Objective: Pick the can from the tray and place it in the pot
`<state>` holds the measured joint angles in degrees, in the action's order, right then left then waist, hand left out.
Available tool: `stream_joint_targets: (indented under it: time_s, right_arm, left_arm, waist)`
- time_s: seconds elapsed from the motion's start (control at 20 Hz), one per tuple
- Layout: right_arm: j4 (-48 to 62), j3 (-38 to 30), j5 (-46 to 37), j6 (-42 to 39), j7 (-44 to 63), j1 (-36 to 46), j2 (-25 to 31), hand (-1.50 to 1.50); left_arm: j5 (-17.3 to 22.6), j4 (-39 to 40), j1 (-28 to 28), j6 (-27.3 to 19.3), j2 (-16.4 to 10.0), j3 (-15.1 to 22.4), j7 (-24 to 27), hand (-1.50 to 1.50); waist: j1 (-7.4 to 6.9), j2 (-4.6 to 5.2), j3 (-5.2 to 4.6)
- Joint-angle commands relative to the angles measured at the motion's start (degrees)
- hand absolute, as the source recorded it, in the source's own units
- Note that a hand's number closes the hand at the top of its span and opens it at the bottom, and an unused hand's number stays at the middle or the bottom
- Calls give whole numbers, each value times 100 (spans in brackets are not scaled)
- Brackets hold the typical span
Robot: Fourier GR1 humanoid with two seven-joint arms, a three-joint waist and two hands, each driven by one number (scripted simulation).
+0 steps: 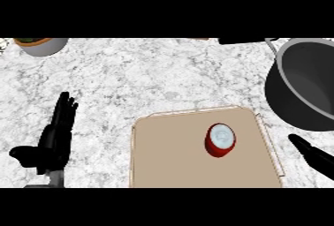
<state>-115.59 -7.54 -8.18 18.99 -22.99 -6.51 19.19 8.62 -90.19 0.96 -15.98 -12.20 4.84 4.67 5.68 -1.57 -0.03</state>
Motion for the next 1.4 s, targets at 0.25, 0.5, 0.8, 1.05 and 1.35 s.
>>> stream_joint_targets:
  time_s: [0.25, 0.5, 0.8, 1.05, 1.35]
  right_arm:
    - [-1975, 1229, -2156, 434, -141, -3190, -635, -150]
    - [-2114, 1156, -3394, -204, 1121, -3860, -67, -150]
    - [-2259, 2043, -4719, -500, 2403, -4156, -230, -150]
    - [-1890, 2880, -5650, -899, 3671, -3094, -615, -150]
    - [-1539, 3696, -6903, -1886, 4976, -2432, -1046, -150]
  left_arm:
    - [-181, -155, 141, -50, 339, 325, 401, 0]
    - [-130, -190, 147, 146, 272, 393, 392, 0]
    - [-297, -117, -254, -2, 413, 516, 222, 0]
    - [-286, 6, -254, 96, 344, 413, 348, 0]
    - [-202, -54, -227, 131, 378, 338, 202, 0]
  waist:
    - [-267, 105, -20]
    - [-464, 188, -48]
    - [-547, 204, -37]
    - [-696, 208, -26]
    - [-616, 168, -12]
